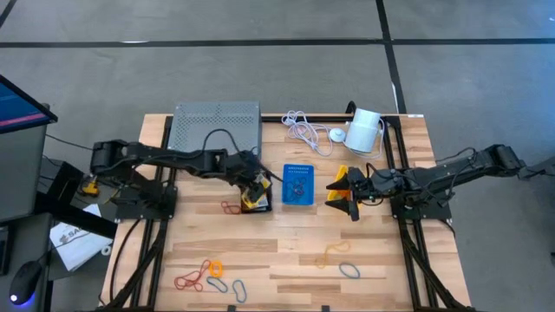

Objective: Pick & Place Office Desk Supplies
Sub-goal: Put the crayon box into the black basket

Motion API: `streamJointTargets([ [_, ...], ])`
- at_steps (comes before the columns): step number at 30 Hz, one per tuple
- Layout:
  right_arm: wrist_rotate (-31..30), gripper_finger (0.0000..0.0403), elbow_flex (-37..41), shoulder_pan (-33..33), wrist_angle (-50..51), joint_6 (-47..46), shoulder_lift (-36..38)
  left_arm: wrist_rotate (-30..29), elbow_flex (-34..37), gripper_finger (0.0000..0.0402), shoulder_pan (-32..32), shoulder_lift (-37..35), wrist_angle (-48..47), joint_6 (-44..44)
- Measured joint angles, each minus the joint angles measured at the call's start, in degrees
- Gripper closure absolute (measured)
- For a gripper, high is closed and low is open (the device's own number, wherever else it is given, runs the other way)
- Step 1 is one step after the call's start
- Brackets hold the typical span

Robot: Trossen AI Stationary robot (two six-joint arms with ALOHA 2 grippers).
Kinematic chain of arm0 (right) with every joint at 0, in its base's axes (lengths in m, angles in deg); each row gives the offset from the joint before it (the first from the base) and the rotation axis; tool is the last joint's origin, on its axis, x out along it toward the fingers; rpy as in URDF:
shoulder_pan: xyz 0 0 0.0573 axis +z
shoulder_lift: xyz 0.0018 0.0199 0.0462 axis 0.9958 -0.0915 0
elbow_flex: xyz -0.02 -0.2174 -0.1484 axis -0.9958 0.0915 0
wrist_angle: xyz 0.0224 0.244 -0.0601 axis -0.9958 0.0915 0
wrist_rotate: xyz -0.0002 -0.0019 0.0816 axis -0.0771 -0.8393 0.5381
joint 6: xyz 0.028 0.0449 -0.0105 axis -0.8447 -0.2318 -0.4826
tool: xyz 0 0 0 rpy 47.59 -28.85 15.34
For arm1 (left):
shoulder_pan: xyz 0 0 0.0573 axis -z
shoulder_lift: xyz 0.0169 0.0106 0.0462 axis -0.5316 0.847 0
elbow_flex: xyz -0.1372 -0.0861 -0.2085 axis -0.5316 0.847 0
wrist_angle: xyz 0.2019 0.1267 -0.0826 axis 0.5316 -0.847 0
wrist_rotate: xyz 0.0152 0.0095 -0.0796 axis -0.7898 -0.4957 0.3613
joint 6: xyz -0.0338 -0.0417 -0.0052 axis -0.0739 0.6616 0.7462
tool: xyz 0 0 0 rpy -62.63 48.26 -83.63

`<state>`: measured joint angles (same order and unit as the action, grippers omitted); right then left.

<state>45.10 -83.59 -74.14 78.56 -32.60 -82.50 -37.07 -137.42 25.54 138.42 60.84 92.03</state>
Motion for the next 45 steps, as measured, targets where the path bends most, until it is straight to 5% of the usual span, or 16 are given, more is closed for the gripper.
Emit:
streamJointTargets([
  [9, 0.0, 0.0094, 0.0, 2.4, 0.2, 0.0, 0.0, -4.3, -6.2, 0.0092, -0.7, 4.6, -10.7, -2.1],
  [45, 0.9, 0.0094, 0.0, 2.9, 0.1, 0.0, 0.0, -4.1, -6.3, 0.0091, -0.7, 4.7, -11.2, 3.0],
])
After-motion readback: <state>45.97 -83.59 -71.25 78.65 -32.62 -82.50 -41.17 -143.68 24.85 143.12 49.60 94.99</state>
